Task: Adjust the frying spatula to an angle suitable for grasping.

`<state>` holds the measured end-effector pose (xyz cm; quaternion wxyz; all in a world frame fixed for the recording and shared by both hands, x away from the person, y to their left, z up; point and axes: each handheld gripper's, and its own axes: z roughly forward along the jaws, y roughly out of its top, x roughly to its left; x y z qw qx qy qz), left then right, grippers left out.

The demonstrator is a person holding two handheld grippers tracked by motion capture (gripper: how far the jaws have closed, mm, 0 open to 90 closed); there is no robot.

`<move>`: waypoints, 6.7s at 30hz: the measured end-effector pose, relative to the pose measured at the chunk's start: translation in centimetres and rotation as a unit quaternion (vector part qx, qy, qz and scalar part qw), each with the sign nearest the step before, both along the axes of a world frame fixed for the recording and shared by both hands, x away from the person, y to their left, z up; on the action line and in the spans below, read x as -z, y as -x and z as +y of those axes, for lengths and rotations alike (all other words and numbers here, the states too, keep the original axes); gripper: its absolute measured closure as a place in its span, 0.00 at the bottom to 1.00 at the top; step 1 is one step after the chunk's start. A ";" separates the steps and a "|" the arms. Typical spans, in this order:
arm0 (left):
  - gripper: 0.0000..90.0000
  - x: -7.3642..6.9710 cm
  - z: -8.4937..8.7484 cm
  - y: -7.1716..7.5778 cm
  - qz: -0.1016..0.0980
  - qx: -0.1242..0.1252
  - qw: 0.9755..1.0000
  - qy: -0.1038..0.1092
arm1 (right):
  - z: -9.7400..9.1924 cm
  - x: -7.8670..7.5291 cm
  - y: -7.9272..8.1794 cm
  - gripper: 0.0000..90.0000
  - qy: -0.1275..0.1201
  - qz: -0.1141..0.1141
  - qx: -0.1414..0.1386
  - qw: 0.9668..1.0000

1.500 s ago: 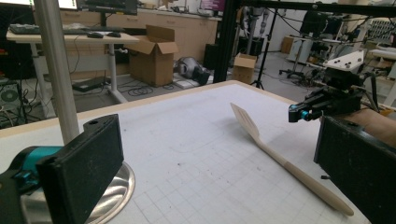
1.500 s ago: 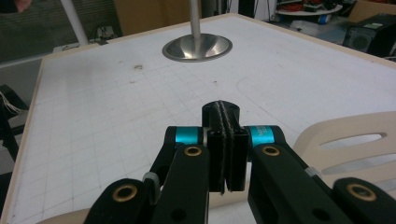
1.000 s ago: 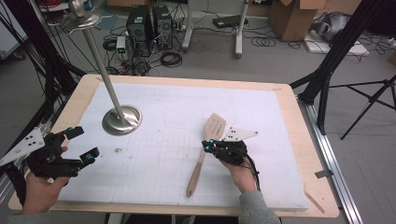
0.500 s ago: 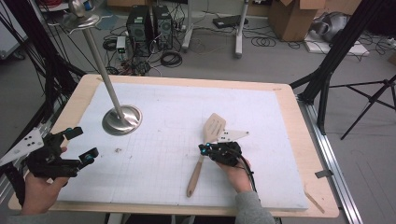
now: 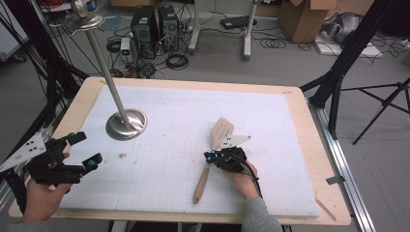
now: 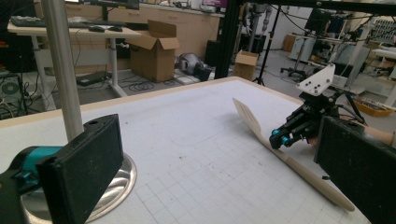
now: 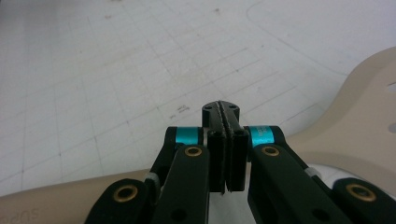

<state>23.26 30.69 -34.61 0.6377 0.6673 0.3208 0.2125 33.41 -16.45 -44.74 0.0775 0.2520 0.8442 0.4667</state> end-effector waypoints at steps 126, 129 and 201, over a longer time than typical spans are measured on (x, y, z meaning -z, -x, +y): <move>0.02 0.5 0.6 0.2 0.008 -0.010 1.000 0.002 | -4.1 -2.6 2.7 1.00 0.053 0.031 0.005 0.998; 0.02 0.6 0.5 0.0 0.009 -0.009 1.000 0.002 | -3.9 -2.2 3.4 1.00 0.072 0.040 -0.002 0.997; 0.02 1.1 0.1 0.0 0.019 -0.004 1.000 -0.006 | -3.9 -0.3 -2.1 1.00 0.055 0.048 0.143 0.987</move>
